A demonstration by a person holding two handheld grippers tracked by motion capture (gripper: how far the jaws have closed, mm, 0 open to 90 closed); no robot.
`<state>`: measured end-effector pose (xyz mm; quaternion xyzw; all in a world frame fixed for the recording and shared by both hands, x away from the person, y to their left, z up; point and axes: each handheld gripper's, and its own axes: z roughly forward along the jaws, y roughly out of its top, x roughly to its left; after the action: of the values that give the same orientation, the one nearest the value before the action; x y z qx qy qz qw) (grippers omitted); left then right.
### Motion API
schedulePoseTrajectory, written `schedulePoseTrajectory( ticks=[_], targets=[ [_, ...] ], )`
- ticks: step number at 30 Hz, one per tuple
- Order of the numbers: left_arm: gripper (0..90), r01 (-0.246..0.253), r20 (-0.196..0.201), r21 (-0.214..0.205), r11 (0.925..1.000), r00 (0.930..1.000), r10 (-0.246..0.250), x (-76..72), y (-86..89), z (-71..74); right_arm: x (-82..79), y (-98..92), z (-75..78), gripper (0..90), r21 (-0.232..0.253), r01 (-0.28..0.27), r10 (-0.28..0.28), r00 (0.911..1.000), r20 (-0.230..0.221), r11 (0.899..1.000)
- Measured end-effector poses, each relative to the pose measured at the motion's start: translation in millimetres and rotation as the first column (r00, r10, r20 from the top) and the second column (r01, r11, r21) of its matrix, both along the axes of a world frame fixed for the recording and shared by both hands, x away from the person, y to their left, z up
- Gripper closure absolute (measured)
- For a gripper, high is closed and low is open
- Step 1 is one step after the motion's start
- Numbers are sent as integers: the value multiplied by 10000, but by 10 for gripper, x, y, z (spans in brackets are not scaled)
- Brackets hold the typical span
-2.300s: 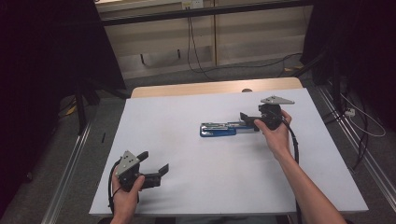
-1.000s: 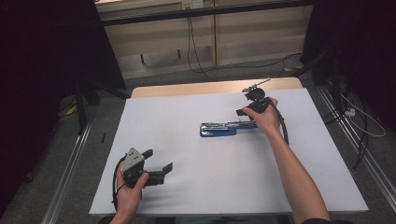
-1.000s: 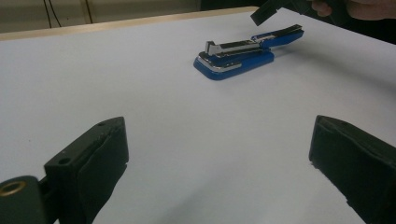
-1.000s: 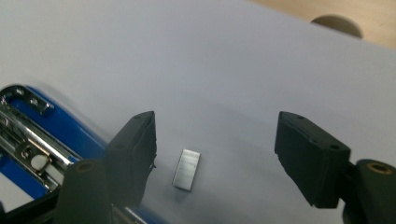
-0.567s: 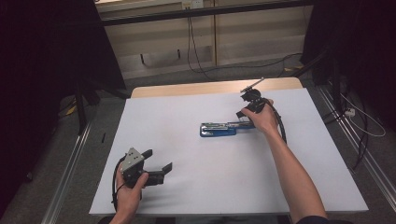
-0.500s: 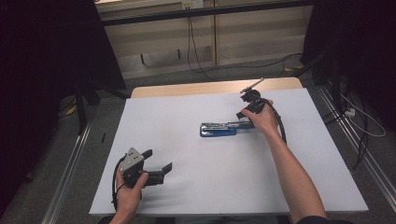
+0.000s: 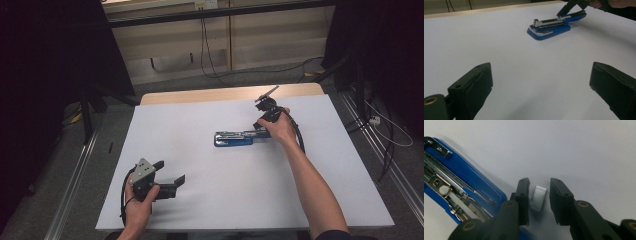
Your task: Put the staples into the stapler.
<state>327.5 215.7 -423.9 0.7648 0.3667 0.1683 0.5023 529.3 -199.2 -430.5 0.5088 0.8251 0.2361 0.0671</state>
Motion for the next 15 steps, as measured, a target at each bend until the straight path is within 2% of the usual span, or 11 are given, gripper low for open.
schedulePoseTrajectory(
  ticks=[3,9,10,15],
  targets=[
    [49,-51,-8,41,10000,10000,51,1,6,3,0,6,-21,722,-121,-50,49,9999,-142,9999],
    [49,-16,-51,-16,10000,10000,16,8,-1,-5,-2,26,-24,755,-345,-77,73,9999,-126,9994],
    [49,-25,-59,-29,10000,10000,25,9,-2,-7,-4,31,-23,784,-368,-69,64,9999,-126,9993],
    [49,-38,-60,-10,10000,10000,38,6,2,-6,-9,29,-24,792,-373,-84,82,9999,-67,9993]
  ],
)
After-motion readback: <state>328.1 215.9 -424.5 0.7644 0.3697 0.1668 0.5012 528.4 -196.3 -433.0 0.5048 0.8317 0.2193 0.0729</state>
